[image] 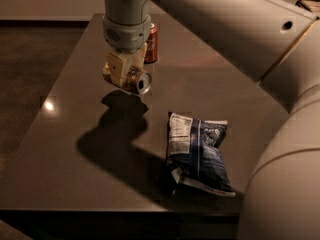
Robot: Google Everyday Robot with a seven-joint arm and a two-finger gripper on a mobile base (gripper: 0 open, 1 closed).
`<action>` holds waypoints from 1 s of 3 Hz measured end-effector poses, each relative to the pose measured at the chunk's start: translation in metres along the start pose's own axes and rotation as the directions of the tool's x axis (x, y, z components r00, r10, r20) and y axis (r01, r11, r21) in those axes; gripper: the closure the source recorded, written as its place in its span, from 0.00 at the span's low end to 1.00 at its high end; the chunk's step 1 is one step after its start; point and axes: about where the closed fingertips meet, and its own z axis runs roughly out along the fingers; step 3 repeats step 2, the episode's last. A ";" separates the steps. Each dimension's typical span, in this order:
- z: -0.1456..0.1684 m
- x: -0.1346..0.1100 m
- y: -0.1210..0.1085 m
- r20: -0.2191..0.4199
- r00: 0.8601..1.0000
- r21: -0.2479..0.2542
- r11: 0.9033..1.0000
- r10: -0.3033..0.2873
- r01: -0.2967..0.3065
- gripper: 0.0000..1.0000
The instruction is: Pick orange can
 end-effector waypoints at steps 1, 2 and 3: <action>-0.045 -0.008 -0.007 0.053 0.996 0.021 0.997 -0.077 0.076 1.00; -0.046 -0.009 -0.007 0.056 0.995 0.023 0.997 -0.080 0.079 1.00; -0.046 -0.009 -0.007 0.056 0.995 0.023 0.997 -0.080 0.079 1.00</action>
Offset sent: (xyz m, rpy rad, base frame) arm -0.0082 -0.0155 0.0651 -0.0099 -0.0359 0.1075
